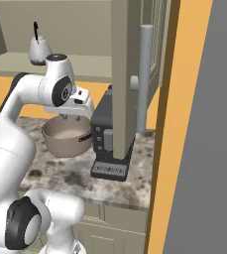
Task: Pick the kettle from the cabinet and place it on a stove burner. Then pick the pot from the counter and place it on another stove burner. Finally, turn both burners on.
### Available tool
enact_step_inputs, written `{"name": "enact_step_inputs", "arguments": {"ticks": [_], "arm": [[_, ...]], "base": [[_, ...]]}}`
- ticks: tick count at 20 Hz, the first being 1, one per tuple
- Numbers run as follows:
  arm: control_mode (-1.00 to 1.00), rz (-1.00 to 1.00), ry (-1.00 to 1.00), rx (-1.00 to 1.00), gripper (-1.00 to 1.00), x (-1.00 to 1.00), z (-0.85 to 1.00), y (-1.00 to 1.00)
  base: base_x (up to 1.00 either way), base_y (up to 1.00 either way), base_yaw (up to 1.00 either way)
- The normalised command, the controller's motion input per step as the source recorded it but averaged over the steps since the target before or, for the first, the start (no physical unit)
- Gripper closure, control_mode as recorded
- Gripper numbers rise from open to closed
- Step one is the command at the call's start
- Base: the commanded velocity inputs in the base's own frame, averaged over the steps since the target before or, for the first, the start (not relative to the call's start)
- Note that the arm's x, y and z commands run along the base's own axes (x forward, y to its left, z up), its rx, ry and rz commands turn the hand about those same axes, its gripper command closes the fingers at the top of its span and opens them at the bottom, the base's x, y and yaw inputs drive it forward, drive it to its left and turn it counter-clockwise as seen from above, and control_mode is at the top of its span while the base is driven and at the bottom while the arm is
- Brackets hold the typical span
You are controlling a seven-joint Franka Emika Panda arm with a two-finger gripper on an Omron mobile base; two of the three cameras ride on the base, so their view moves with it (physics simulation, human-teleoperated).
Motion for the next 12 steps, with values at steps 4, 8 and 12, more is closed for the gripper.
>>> {"name": "enact_step_inputs", "arguments": {"ticks": [4, 8, 12], "arm": [[-1.0, 0.0, 0.03, -0.02, -1.0, 0.0, -0.06, 0.22], [-1.0, 0.01, -0.02, 0.0, -1.0, 0.0, 0.0, 0.33], [-1.0, 0.02, -0.15, 0.0, -1.0, 0.0, 0.08, 0.29]], "base": [[0.0, 0.0, 0.0], [0.0, 0.0, 0.0], [0.0, 0.0, 0.0]]}}
